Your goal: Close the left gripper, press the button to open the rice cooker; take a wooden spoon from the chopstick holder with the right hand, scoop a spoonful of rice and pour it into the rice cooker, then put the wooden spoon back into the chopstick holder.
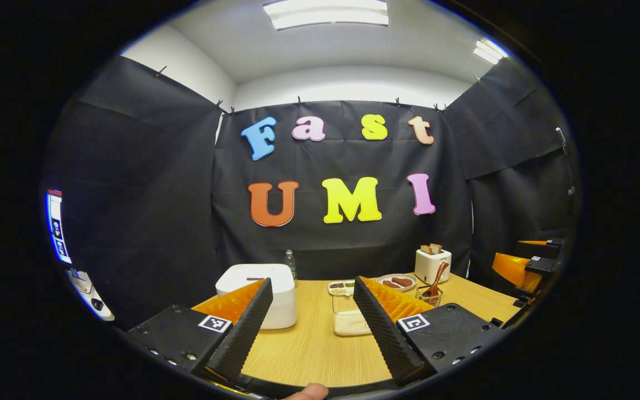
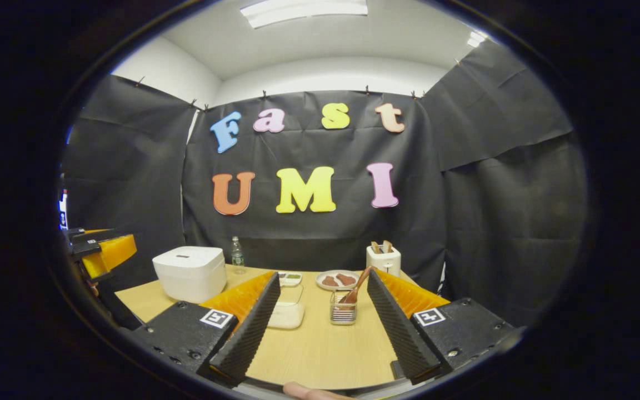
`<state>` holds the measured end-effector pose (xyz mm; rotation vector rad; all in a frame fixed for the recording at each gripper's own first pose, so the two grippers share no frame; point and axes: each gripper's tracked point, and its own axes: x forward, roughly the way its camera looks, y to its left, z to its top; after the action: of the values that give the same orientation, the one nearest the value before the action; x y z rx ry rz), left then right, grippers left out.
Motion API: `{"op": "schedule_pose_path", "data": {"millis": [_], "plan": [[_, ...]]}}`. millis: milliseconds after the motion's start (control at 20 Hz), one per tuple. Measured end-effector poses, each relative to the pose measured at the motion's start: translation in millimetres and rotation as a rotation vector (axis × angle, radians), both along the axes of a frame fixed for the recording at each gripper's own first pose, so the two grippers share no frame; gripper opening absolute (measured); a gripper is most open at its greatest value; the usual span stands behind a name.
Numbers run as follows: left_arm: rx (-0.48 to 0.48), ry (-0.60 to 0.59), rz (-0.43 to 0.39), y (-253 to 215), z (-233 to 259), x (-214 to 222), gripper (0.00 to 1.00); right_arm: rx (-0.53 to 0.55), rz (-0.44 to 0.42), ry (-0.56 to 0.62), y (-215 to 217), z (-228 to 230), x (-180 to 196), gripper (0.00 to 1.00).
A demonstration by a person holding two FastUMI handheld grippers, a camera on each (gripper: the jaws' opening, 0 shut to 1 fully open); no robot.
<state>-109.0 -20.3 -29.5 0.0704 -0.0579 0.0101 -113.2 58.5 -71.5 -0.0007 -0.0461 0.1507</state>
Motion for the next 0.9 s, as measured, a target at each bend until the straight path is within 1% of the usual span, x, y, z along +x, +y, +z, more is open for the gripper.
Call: {"op": "schedule_pose_path", "data": {"millis": [50, 200, 350, 400, 500, 550, 650, 700, 750, 900], "plan": [[-0.006, -0.003, -0.003, -0.4, 0.6, -0.6, 0.93, -0.001, 0.0, 0.002, -0.1, -2.0, 0.6, 0.99], [-0.005, -0.012, -0.005, 0.9, 0.4, -0.4, 0.93, -0.004, -0.001, 0.008, 0.8, -5.4, 1.4, 1.0], [0.003, -0.019, -0.003, 2.2, -0.7, -1.7, 0.93, -0.007, 0.005, 0.016, 3.9, -10.8, 3.4, 1.0], [0.003, -0.023, -0.003, 2.4, 0.1, -1.3, 0.93, -0.009, 0.006, 0.016, 4.6, -11.6, 2.7, 0.99], [-0.004, -0.035, -0.003, 3.3, 0.1, -2.1, 0.93, -0.015, 0.008, 0.02, 6.5, -14.5, 3.3, 1.0], [-0.004, -0.037, 0.0, 3.1, -1.0, -1.8, 0.93, -0.017, 0.009, 0.023, 7.0, -16.9, 3.7, 0.99], [0.005, -0.036, 0.015, 8.7, -3.9, 0.1, 0.93, -0.019, 0.009, 0.027, 8.0, -19.5, 3.0, 1.0], [0.008, -0.03, 0.016, 9.5, -6.7, 2.0, 0.93, -0.02, 0.009, 0.027, 7.9, -19.6, 3.4, 0.99], [0.005, -0.028, 0.009, 6.0, -7.0, 1.1, 0.93, -0.019, 0.008, 0.027, 6.8, -19.9, 4.4, 1.0], [-0.008, -0.046, -0.011, 0.0, -1.6, 0.0, 0.93, -0.015, 0.01, 0.024, 8.3, -19.6, 3.9, 0.99]]}}
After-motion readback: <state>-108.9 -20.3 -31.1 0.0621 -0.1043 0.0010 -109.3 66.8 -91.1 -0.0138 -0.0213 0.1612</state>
